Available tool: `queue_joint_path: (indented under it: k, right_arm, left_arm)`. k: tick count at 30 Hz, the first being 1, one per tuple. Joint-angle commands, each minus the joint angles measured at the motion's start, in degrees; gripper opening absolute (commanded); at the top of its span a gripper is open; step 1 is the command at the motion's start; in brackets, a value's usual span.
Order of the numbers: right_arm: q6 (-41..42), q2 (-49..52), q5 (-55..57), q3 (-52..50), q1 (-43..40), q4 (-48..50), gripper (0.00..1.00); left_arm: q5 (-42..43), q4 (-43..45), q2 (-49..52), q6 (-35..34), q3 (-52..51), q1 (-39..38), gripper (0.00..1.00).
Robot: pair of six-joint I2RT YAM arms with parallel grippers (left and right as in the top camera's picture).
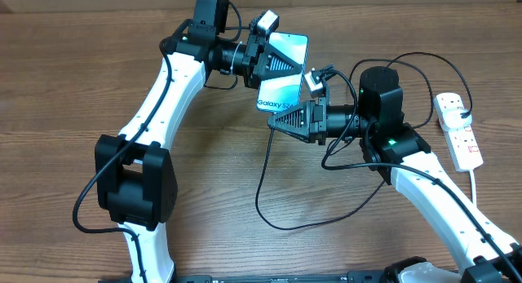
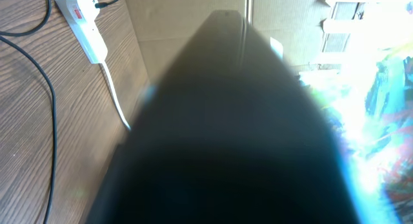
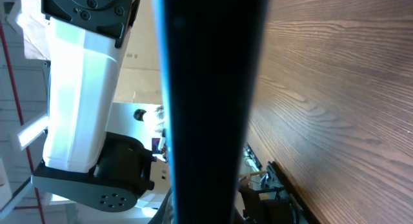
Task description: Plug charger to phone and switch on socket
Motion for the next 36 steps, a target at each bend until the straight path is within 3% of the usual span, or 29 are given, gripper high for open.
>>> queue_joint_path:
  k: [1,2,3,5,6,22,32,36]
  right_arm:
    - [0.66,-0.02,8.61,1.60,-2.73,2.56,0.04]
    - [0.63,-0.02,8.59,1.60,-2.73,2.60,0.04]
    - [0.63,-0.02,8.55,1.60,-2.73,2.58,0.17]
    - [0.61,-0.02,8.13,1.60,-2.73,2.56,0.89]
    - [0.48,-0.02,7.61,1.60,-2.73,2.56,1.00]
    - [-10.01,-0.02,1.68,1.60,-7.10,2.43,0.99]
    - [-10.43,0.13,2.10,1.60,-7.17,2.12,0.43]
    - [-10.43,0.13,2.05,1.60,-7.17,2.08,0.31]
  left_arm:
    - [1.99,-0.85,-0.44,1.81,0.04,-2.03,0.04]
    - [1.99,-0.85,-0.44,1.81,0.04,-2.01,0.04]
    - [1.99,-0.83,-0.44,1.81,0.04,-2.01,0.04]
    - [1.99,-0.83,-0.44,1.81,0.04,-1.99,0.04]
    - [1.99,-0.81,-0.44,1.86,0.04,-1.95,0.04]
    - [1.97,0.00,-0.44,8.52,0.04,-1.49,0.04]
    - [1.01,-3.65,-0.44,9.18,0.00,-4.83,0.04]
    - [0.46,-4.11,-0.44,10.08,0.00,-5.77,0.04]
